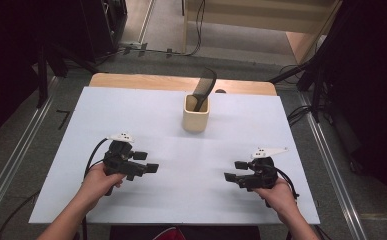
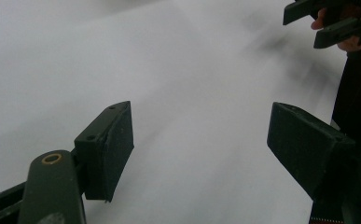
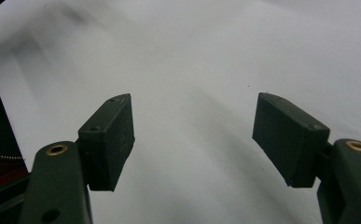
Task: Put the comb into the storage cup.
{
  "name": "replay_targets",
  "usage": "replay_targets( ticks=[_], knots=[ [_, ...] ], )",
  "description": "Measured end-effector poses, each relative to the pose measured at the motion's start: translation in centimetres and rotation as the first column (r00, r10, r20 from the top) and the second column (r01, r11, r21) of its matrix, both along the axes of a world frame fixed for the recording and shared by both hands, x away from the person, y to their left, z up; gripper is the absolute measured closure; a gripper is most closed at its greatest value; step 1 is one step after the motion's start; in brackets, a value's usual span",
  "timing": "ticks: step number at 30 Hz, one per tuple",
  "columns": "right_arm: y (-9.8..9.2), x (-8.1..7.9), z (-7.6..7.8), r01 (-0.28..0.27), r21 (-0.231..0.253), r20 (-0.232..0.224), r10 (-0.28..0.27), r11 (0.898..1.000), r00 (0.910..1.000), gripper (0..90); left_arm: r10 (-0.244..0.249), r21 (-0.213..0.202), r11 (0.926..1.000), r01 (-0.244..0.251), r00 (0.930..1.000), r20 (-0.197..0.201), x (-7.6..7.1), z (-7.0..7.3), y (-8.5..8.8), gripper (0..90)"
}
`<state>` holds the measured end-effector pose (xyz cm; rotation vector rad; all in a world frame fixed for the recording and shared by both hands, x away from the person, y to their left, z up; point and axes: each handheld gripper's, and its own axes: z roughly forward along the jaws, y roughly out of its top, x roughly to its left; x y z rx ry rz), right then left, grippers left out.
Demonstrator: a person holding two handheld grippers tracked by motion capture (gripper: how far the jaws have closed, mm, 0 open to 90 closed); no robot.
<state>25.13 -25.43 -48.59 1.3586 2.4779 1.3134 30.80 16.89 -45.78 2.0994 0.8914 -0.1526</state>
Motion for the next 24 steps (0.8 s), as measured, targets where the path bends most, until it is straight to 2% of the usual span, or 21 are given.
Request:
replay_targets(
  ticks=[13,24],
  knots=[
    [0.0,0.0,-0.1,-0.005,0.002,-0.003,0.005,1.0,1.0,27.4,0.012,0.027,0.9996,-0.013,0.9995,0.028,-1.4,-0.1,1.6,24.0],
    [-0.1,0.1,-0.2,0.003,0.005,0.0,-0.003,1.0,1.0,27.3,0.021,0.078,0.9967,-0.024,0.9989,0.043,-2.1,-0.3,2.9,24.0]
  ],
)
